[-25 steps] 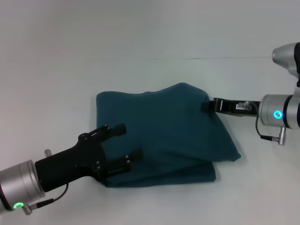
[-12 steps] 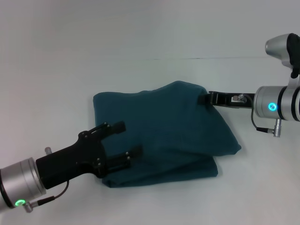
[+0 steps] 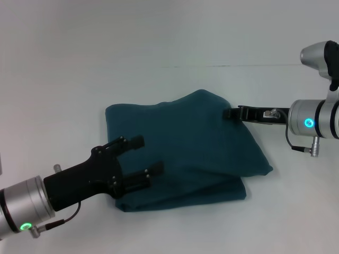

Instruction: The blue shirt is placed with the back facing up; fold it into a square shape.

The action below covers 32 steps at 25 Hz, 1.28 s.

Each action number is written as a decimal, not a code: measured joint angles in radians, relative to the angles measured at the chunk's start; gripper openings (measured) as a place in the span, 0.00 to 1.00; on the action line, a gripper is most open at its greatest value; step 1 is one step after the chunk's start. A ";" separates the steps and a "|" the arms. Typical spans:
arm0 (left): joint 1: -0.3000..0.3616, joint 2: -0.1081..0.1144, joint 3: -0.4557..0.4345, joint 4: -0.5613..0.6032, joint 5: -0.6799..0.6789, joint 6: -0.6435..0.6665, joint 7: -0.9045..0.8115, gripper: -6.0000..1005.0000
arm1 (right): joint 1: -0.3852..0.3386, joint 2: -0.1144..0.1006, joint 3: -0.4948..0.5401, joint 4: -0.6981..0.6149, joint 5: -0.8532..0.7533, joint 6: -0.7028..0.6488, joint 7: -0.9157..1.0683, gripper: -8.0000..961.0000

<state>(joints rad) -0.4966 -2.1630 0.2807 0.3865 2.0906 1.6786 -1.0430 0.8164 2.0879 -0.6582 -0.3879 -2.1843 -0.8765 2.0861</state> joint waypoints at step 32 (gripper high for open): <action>-0.007 0.000 0.000 -0.002 0.003 -0.013 -0.009 0.87 | 0.009 0.004 0.001 0.021 0.088 0.029 -0.087 0.06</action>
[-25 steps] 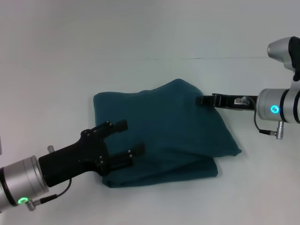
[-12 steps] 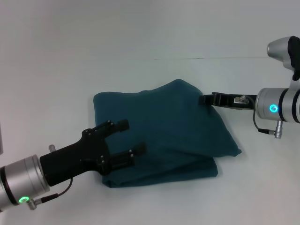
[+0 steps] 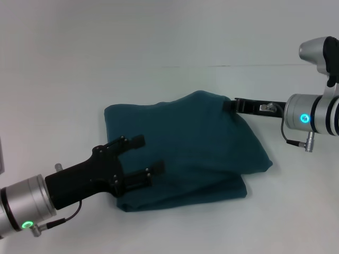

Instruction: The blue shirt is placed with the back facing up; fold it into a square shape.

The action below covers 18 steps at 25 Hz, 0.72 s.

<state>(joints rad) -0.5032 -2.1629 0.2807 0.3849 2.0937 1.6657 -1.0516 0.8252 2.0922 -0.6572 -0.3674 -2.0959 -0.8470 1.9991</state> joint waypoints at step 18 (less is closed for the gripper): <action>-0.005 0.000 -0.005 -0.011 -0.003 -0.023 -0.005 0.87 | 0.035 -0.005 -0.029 -0.017 0.001 0.037 -0.019 0.02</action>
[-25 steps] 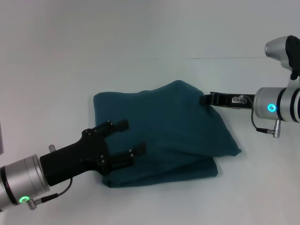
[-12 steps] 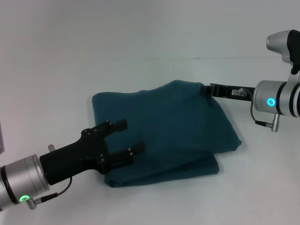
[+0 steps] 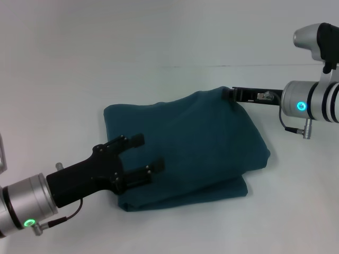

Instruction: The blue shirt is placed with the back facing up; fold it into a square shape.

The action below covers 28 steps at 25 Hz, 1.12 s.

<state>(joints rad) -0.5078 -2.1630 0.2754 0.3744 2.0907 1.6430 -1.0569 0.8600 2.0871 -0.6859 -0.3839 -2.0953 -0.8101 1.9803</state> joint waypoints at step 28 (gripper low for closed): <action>-0.071 0.006 -0.009 0.019 -0.126 -0.367 -0.325 0.87 | -0.166 -0.035 -0.012 -0.185 0.106 -0.266 -0.065 0.69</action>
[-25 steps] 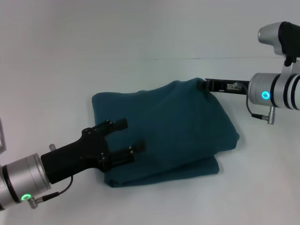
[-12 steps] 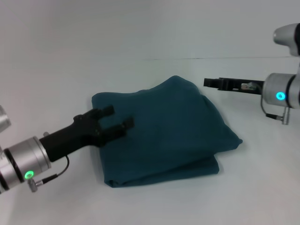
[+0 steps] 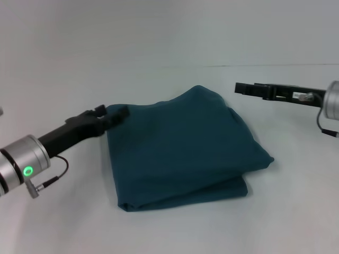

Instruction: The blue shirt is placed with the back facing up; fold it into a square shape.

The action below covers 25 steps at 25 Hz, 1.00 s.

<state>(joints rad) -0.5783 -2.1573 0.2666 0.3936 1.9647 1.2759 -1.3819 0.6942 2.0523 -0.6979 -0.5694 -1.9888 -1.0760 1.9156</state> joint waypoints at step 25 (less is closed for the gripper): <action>-0.095 -0.007 0.147 0.002 -0.006 -0.430 -0.161 0.86 | -0.010 -0.008 -0.011 -0.003 0.020 -0.017 -0.015 0.78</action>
<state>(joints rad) -0.6730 -2.1645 0.4138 0.3961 1.9588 0.8461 -1.5430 0.6843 2.0445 -0.7086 -0.5721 -1.9687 -1.0934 1.9005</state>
